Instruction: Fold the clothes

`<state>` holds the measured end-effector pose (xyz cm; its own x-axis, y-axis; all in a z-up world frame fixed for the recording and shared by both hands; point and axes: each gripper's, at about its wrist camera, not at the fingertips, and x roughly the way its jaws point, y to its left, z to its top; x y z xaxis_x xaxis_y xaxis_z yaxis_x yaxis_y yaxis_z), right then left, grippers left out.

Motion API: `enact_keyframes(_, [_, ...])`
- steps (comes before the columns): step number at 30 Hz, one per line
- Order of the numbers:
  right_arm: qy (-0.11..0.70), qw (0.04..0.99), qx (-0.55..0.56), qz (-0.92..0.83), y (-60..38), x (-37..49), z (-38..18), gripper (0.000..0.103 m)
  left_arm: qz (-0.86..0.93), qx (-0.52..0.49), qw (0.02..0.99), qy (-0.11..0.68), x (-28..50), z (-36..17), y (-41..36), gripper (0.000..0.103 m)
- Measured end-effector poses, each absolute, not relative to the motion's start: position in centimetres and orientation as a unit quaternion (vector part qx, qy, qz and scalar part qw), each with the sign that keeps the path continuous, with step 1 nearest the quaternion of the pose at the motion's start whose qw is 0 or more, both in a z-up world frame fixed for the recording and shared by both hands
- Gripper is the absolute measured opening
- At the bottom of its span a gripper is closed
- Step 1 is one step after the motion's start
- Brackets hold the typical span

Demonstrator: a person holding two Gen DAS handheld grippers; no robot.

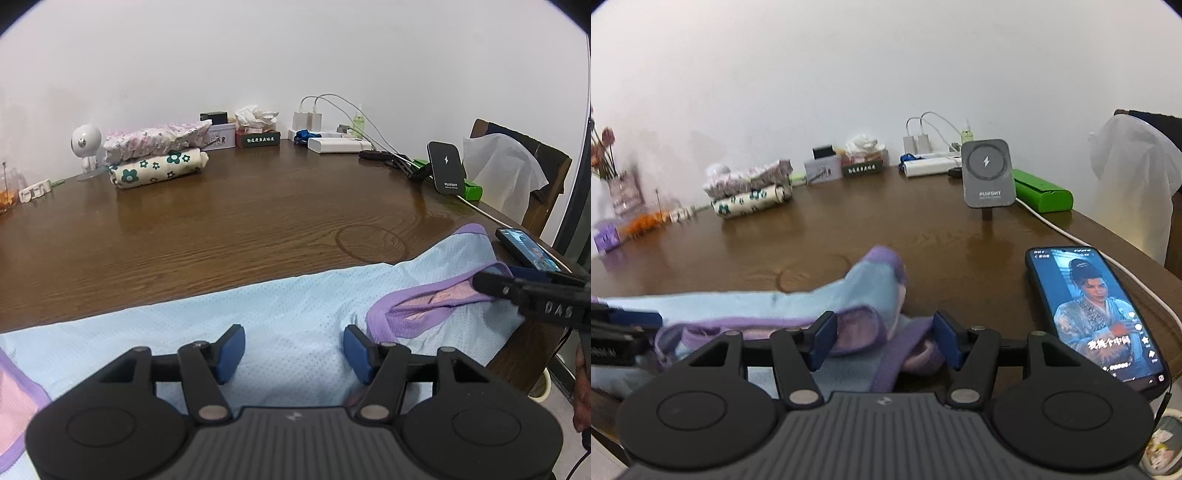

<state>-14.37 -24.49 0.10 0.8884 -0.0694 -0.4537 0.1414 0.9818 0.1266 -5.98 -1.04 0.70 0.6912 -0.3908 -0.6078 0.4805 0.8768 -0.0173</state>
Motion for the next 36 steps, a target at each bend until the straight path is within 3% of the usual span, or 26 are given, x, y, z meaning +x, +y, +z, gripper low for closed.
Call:
enact_keyframes(1, [0.229, 0.969, 0.069, -0.056, -24.2, -14.4, -0.1, 0.058, -0.237, 0.071, 0.917, 0.313, -6.0, 0.7, -1.0, 0.060])
enact_keyframes(5, [0.216, 0.974, 0.026, -0.059, -23.3, -14.3, -0.8, 0.037, -0.241, 0.041, 0.917, 0.316, -5.8, 1.3, -0.2, 0.060])
enact_keyframes(13, [0.203, 0.978, -0.010, -0.042, -21.8, -14.5, -0.8, 0.011, -0.177, -0.011, 0.941, 0.288, -6.1, 4.0, 6.1, 0.060])
enact_keyframes(19, [0.178, 0.984, 0.023, 0.005, -21.7, -14.2, 1.9, 0.010, -0.098, -0.049, 0.950, 0.292, -6.9, 3.9, 11.9, 0.060])
enact_keyframes(25, [0.168, 0.971, 0.062, 0.156, -15.3, -12.8, 4.8, 0.011, -0.065, -0.070, 0.951, 0.293, -8.4, 3.9, 15.4, 0.060])
enact_keyframes(27, [0.191, 0.965, 0.054, 0.173, -12.4, -11.7, 4.1, 0.018, -0.064, -0.063, 0.952, 0.292, -9.2, 4.1, 15.6, 0.062])
enact_keyframes(29, [0.215, 0.958, 0.043, 0.185, -9.6, -10.5, 3.1, 0.056, -0.062, -0.056, 0.953, 0.291, -9.8, 4.0, 15.9, 0.064])
enact_keyframes(31, [0.239, 0.950, 0.037, 0.198, -8.3, -10.3, 2.6, 0.058, -0.059, -0.055, 0.954, 0.289, -10.2, 4.0, 16.3, 0.066])
enact_keyframes(33, [0.216, 0.951, 0.042, 0.217, -8.5, -11.4, 3.1, 0.073, -0.053, -0.059, 0.954, 0.290, -10.4, 3.9, 16.7, 0.066])
enact_keyframes(34, [0.201, 0.954, 0.041, 0.218, -8.8, -12.0, 3.6, 0.086, -0.048, -0.062, 0.954, 0.290, -10.5, 3.8, 16.8, 0.066])
enact_keyframes(36, [0.169, 0.963, 0.037, 0.208, -9.9, -13.1, 4.3, 0.091, -0.043, -0.071, 0.953, 0.291, -10.4, 3.7, 17.0, 0.066])
